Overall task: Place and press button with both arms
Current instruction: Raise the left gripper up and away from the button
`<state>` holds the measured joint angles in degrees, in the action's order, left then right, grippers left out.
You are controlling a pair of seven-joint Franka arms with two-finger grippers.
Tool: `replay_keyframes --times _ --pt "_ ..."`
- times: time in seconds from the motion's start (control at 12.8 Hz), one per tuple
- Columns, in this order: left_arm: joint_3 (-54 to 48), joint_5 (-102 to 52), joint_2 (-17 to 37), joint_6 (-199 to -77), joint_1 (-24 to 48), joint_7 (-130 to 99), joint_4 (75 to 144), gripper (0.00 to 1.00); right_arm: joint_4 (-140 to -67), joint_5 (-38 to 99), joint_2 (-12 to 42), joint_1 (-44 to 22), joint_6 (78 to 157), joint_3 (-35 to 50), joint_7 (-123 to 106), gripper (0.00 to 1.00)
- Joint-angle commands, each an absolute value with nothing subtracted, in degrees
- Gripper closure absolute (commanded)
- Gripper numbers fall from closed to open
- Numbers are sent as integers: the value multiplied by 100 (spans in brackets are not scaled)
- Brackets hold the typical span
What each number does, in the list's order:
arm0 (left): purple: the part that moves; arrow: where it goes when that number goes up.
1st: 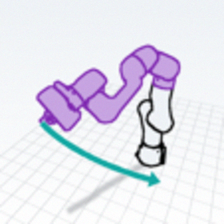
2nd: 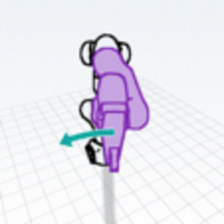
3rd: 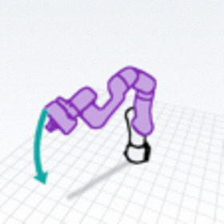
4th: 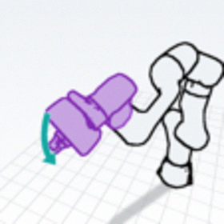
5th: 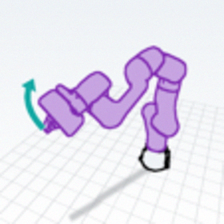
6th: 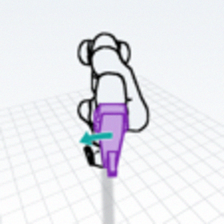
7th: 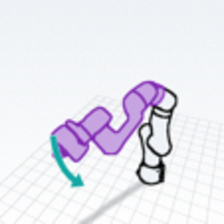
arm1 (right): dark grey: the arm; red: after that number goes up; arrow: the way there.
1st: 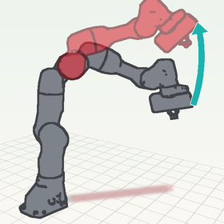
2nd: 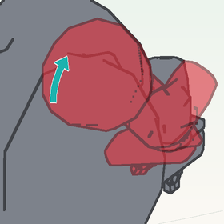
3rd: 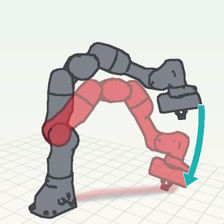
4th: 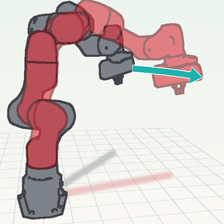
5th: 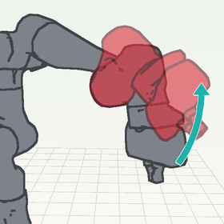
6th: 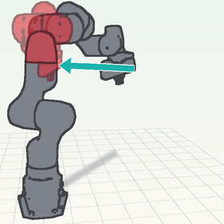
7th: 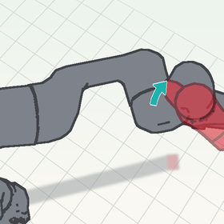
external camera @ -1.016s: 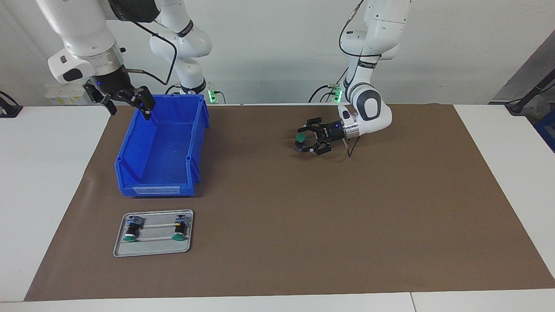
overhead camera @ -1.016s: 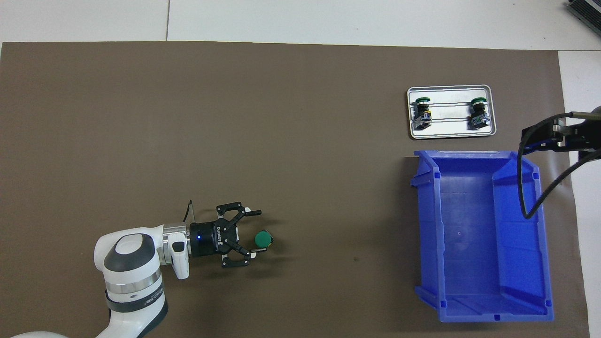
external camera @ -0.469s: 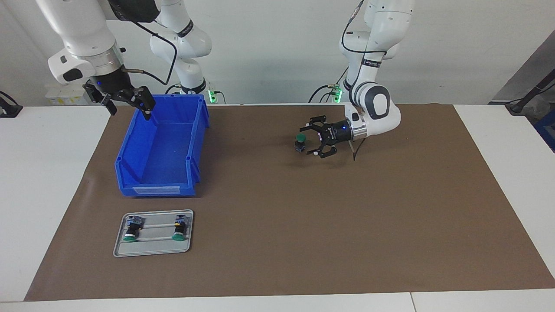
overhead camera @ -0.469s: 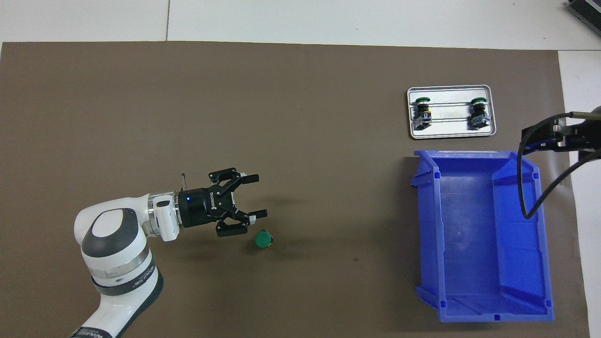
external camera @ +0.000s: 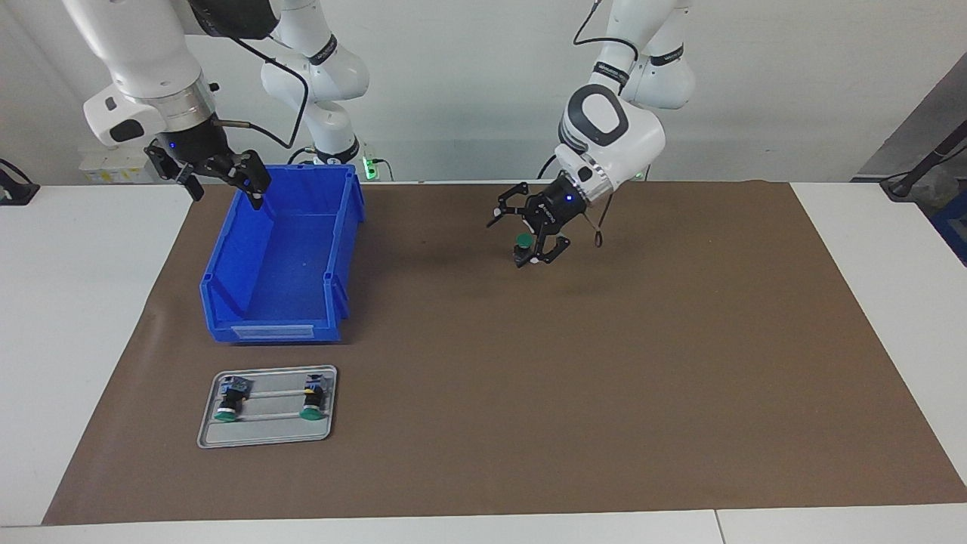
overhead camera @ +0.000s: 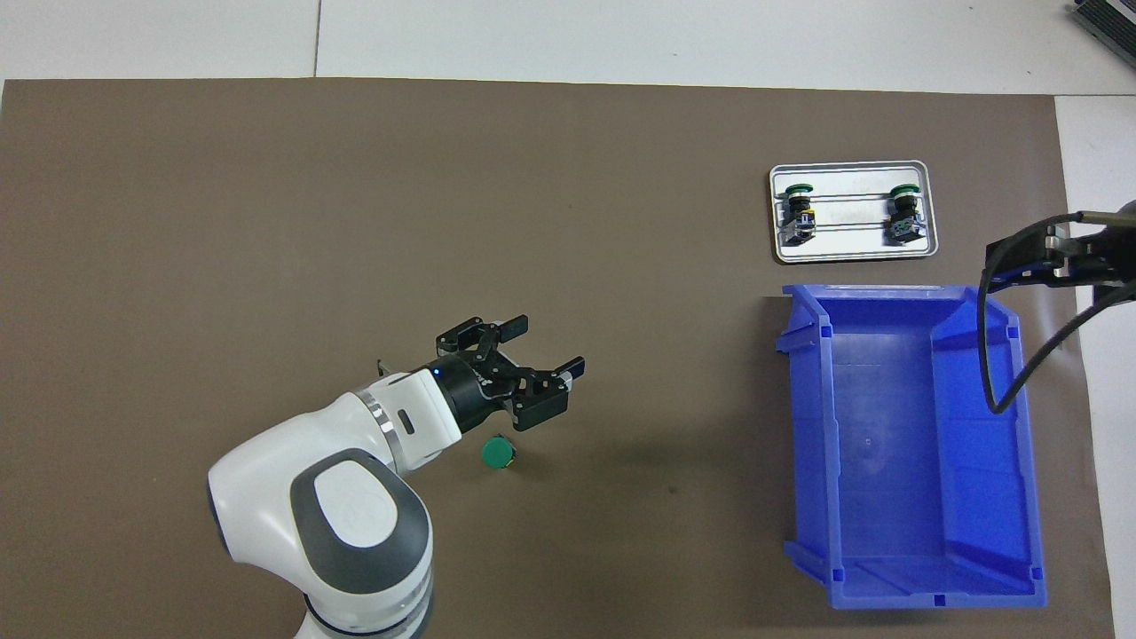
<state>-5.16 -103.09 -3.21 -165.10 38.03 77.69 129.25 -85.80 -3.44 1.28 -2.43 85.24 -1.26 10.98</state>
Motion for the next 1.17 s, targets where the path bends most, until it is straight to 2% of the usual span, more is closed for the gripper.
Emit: replay_keyframes --times 0.0,0.31,0.86,1.09 --pt "-475 -10266 -184 -17663 4393 7279 12832 0 -8622 -237 88 -202 8464 -105 1037 0" --pt "-536 -10283 -255 -17544 4158 6076 12113 1 -8613 -237 88 -202 8464 -105 1046 0" --pt "-483 -10205 -343 -15217 2639 3976 11243 0 -8613 -237 88 -202 8473 -105 1046 0" --pt "-475 -9268 -325 -14259 2041 2432 10873 0 -8613 -237 88 -202 8464 -105 1037 0"
